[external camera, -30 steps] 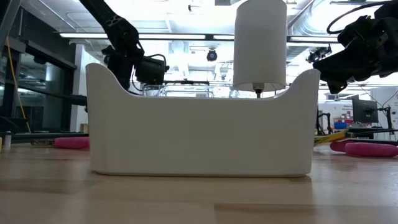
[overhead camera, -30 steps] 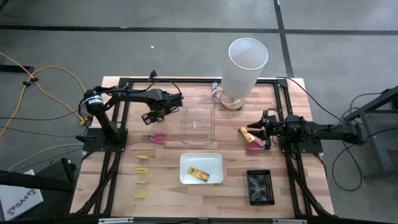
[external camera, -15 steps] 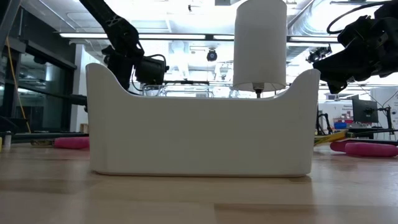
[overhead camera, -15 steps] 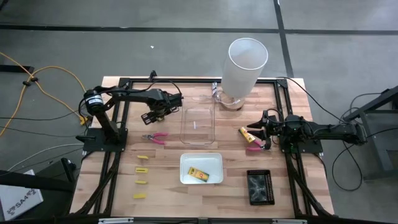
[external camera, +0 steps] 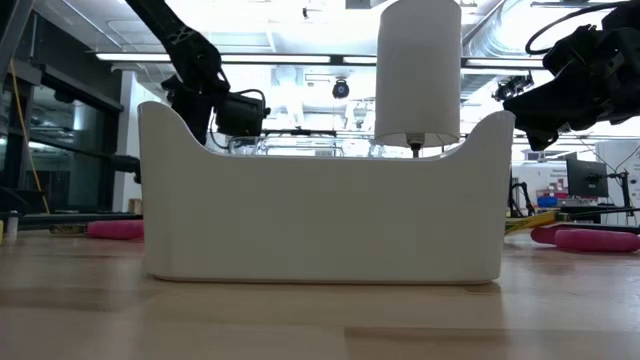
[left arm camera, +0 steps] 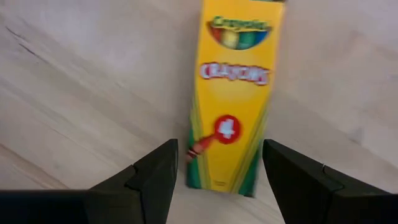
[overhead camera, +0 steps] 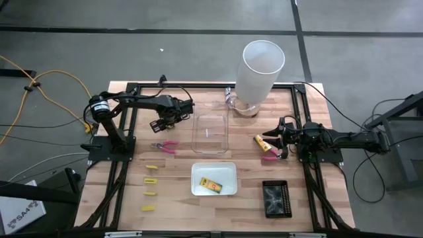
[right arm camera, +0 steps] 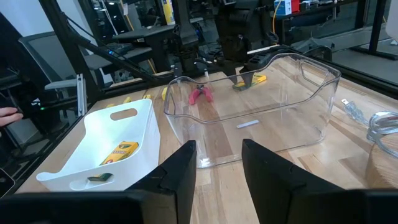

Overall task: Pick & Place School Supplies
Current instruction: Put the yellow crayon box into the white bin

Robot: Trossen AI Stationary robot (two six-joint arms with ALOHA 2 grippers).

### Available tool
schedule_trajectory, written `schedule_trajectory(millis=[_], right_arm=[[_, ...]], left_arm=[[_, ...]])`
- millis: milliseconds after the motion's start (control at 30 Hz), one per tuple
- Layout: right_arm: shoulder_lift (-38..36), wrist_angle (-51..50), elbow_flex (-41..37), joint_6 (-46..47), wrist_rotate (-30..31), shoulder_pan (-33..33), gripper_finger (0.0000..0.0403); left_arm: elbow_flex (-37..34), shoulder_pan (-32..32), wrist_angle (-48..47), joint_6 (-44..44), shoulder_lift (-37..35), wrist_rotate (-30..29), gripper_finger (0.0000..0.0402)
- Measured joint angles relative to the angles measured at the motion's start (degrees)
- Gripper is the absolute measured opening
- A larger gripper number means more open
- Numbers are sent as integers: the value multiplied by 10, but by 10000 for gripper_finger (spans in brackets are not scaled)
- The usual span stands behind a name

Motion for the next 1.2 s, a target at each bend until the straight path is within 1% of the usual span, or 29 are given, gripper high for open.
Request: schedule_trajectory(millis=[167,833,933,1100,1200], right_arm=[[0,0,0,0,0,0,121],[0,0,0,0,0,0,121],[0,0,0,0,0,0,121],[0,0,0,0,0,0,121],[0,0,0,0,0,0,121]], left_arm=[[-21,0,35,-1,-3,-3,224],[-22,0,39,20,-2,-5,223],[-22,0,40,21,-1,-5,207],[-22,0,41,22,-1,-5,163],[-22,0,40,22,-1,-5,153]])
